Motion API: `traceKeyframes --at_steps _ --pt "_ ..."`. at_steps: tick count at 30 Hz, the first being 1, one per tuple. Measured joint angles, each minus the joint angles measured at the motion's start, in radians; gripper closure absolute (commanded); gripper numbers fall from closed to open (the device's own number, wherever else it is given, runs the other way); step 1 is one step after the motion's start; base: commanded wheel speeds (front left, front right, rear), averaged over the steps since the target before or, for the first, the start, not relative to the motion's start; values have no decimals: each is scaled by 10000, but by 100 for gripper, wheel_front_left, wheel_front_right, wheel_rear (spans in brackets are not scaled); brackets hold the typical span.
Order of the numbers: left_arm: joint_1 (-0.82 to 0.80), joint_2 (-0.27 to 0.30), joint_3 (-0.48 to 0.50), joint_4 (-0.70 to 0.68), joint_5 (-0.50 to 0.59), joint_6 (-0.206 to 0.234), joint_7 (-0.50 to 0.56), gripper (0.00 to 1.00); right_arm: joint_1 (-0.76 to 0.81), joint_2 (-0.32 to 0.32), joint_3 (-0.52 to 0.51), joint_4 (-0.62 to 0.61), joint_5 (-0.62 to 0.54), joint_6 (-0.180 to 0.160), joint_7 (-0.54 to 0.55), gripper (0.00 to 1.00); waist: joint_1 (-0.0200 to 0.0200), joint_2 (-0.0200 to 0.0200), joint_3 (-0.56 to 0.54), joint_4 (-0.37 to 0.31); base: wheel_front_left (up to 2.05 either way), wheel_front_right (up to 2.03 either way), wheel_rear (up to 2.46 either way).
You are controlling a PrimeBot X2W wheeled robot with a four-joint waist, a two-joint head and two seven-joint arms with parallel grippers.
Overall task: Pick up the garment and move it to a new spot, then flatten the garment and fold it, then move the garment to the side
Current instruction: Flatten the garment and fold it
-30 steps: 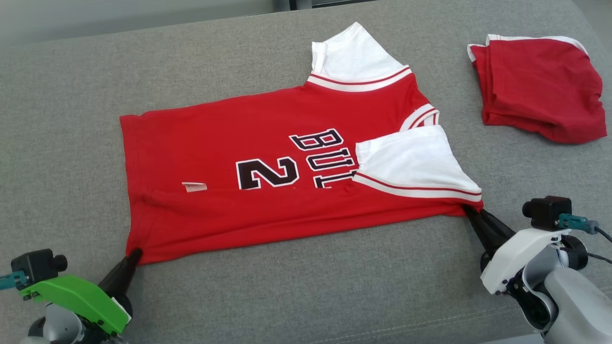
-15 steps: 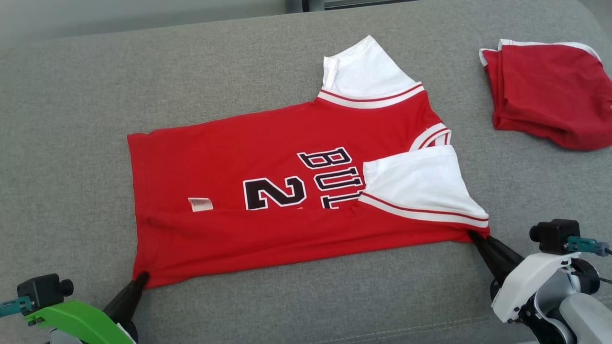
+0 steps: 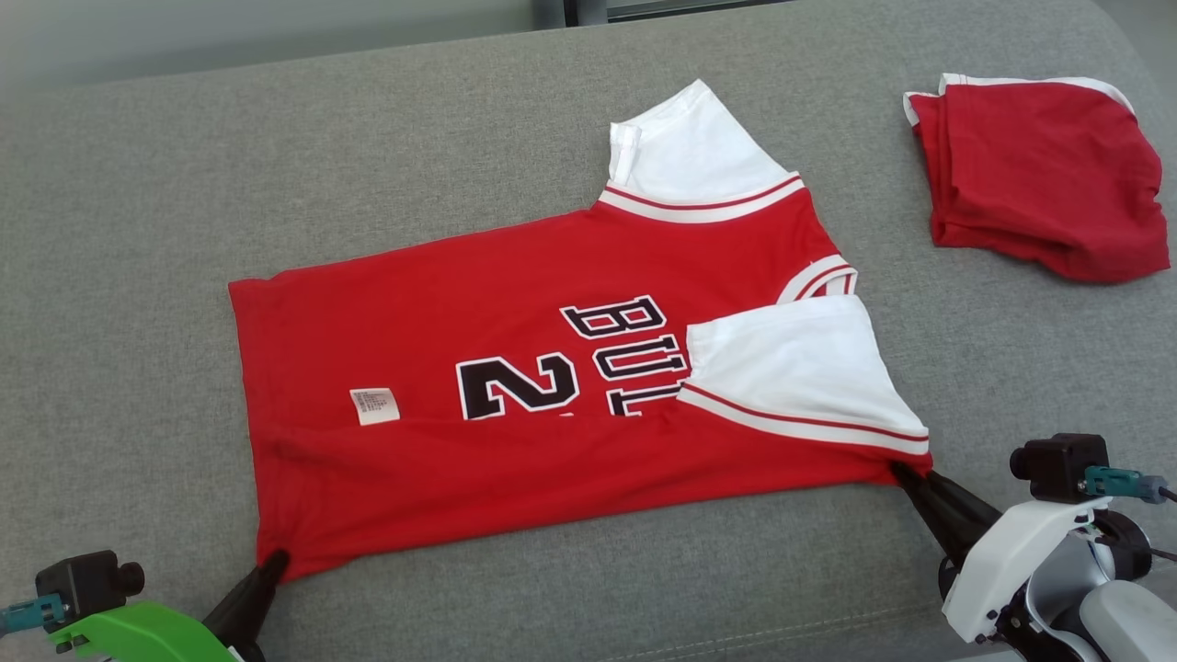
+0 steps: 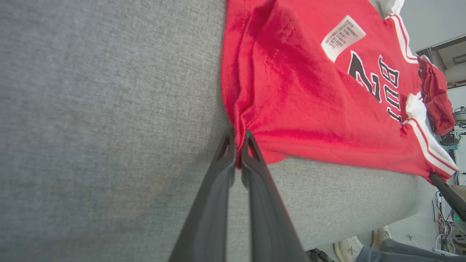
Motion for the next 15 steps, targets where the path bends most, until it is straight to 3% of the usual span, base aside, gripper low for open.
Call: traceKeyframes --at_steps 8,9,12,13,14,15 --pt "-3 46 -79 -54 345 330 -86 100 151 -286 65 -194 -121 -190 290 100 0 0 -147 48 0 0 0" --pt "-3 35 -82 -56 345 341 -88 93 151 -303 104 -198 -173 -268 318 81 0 0 -174 54 0 0 0" --pt "-3 -27 -113 -58 353 401 -150 69 151 -380 180 -198 -374 -372 416 58 0 0 -257 55 0 0 0" --pt "-1 -35 -136 -59 382 428 -157 67 151 -403 178 -198 -401 -441 416 16 0 0 -289 55 0 0 0" --pt "0 -38 -155 -59 387 441 -157 65 151 -420 184 -196 -412 -451 420 3 0 0 -320 55 0 0 0" --pt "0 -38 -186 -65 387 476 -155 65 151 -439 196 -192 -460 -493 460 0 0 0 -352 56 0 0 0"
